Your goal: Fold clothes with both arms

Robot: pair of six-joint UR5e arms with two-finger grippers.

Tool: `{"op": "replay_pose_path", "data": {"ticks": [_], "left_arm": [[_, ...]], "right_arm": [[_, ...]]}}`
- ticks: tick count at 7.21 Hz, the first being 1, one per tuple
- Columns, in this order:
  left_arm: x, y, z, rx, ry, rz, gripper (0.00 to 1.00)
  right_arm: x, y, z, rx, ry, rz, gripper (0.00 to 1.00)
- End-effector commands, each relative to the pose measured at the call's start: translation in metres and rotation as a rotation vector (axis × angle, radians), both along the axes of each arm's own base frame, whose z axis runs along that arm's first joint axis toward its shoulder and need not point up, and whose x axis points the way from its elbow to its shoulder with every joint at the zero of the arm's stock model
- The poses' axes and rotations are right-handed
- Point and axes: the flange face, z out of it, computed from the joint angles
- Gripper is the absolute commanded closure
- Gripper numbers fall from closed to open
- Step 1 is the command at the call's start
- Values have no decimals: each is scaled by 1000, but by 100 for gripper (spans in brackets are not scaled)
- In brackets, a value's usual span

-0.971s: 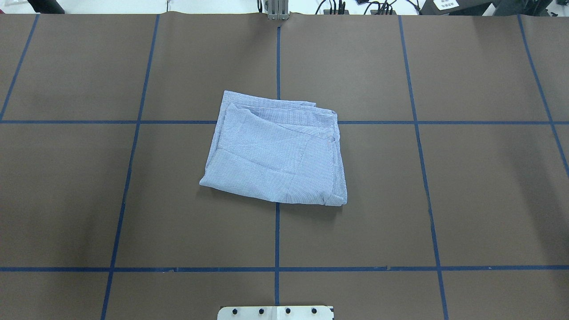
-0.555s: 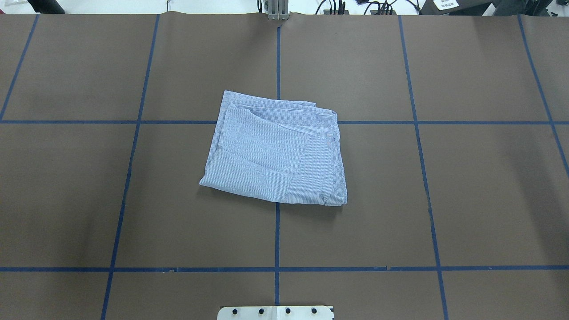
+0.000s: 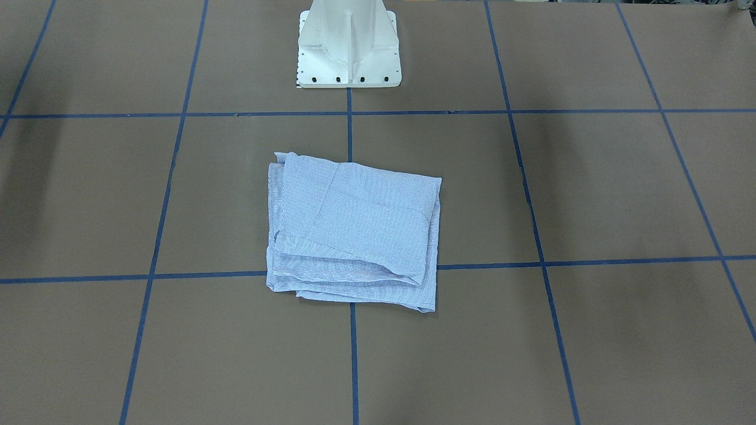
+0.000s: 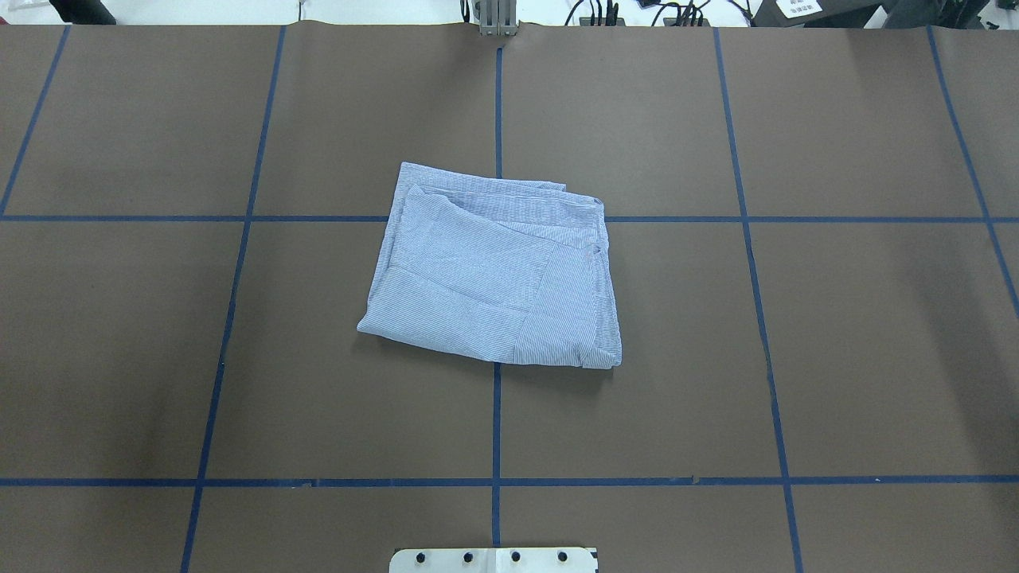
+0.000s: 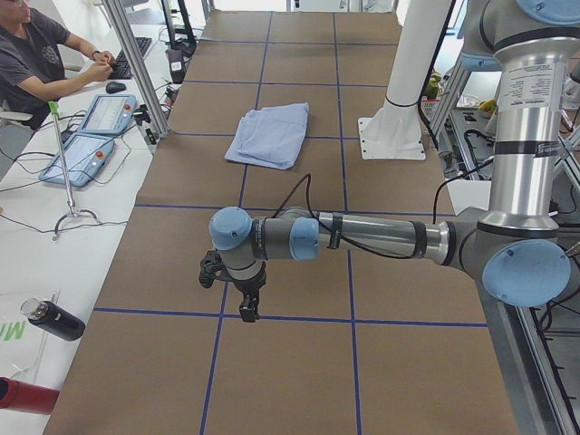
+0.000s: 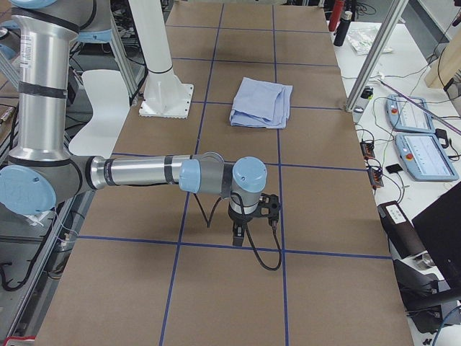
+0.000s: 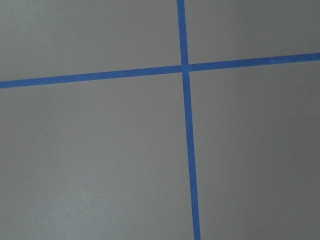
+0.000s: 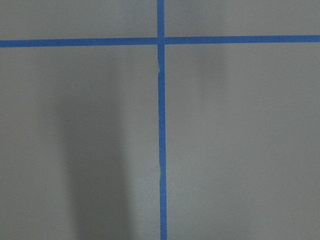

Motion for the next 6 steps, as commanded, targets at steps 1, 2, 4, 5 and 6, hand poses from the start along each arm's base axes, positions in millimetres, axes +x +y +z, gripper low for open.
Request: {"op": "replay_pose_path", "data": {"ticks": [1, 2, 4, 5, 6], "left_arm": [[0, -1, 0, 3, 0, 1, 0], [0, -2, -2, 5, 0, 0, 0], [0, -3, -3, 6, 0, 0, 0], [0, -3, -3, 6, 0, 0, 0], [0, -5, -3, 8, 0, 0, 0]], "right_arm": [[-1, -1, -1, 2, -1, -1, 0], [-1, -1, -1, 2, -1, -1, 0], [-1, -1, -1, 1, -1, 0, 0], [-1, -2, -2, 3, -3, 0, 0], [-1, -3, -3, 7, -3, 0, 0]]}}
